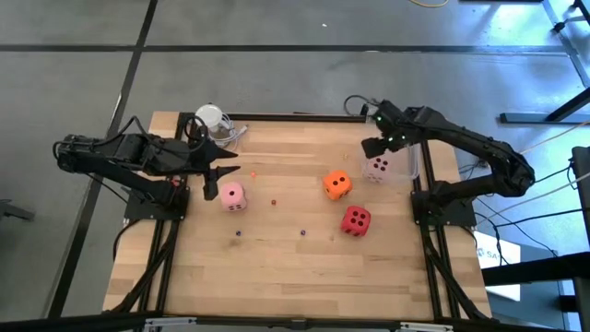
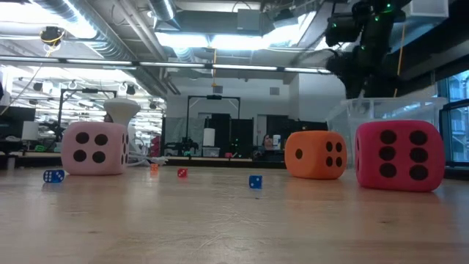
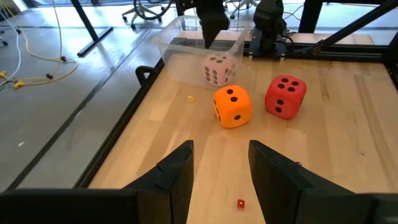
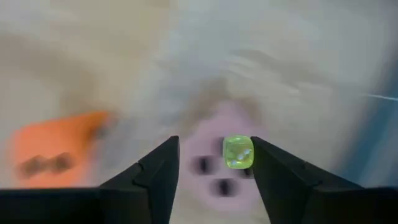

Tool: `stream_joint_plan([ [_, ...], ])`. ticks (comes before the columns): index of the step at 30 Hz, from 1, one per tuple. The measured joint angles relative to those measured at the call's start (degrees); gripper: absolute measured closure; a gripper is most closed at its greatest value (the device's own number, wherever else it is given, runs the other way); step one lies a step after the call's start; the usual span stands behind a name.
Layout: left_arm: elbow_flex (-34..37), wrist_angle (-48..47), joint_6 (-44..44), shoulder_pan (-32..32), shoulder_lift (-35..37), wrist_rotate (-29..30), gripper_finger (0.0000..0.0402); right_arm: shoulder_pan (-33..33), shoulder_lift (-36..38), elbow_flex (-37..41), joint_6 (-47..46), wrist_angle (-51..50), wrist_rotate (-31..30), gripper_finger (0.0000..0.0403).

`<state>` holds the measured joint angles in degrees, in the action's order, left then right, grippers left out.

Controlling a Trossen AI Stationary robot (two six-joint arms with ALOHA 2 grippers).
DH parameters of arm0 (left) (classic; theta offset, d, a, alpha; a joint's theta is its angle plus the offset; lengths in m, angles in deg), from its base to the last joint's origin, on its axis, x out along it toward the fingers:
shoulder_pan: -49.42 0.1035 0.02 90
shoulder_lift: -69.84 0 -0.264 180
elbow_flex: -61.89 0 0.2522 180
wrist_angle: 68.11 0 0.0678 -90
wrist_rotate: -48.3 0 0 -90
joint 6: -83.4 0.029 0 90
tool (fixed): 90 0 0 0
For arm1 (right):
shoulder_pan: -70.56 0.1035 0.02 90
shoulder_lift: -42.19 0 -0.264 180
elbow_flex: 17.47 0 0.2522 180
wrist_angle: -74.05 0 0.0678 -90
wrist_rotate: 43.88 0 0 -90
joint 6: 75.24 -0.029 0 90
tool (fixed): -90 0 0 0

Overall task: Pick & Place Dice
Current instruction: Put the small green die into the container

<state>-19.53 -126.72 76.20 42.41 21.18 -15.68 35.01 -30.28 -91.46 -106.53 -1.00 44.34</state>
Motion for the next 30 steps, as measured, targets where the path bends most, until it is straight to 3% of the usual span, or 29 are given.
stream_joint_plan([
  [5,0.00,-0.01,0.00,0.00,0.00,-0.02,0.0256,-0.33,0.00,0.00,-2.90,0.23,-4.33,0.0224],
  [12,0.00,-0.18,0.07,-0.01,0.02,-0.04,0.0256,-1.37,-0.26,0.00,-5.84,-8.42,-11.15,0.0239],
  [25,0.01,2.50,0.37,0.01,-0.97,-0.04,0.0256,-1.25,-0.26,0.00,-1.62,-6.25,-7.57,0.0234],
  [29,0.02,3.32,0.37,0.00,-2.24,-0.04,0.0256,-1.20,-0.26,0.00,-3.75,-6.65,-15.63,0.0229],
  [30,0.02,3.34,0.37,0.00,-2.59,-0.06,0.0256,-1.24,-0.26,0.00,-3.26,-6.18,-14.23,0.0229],
])
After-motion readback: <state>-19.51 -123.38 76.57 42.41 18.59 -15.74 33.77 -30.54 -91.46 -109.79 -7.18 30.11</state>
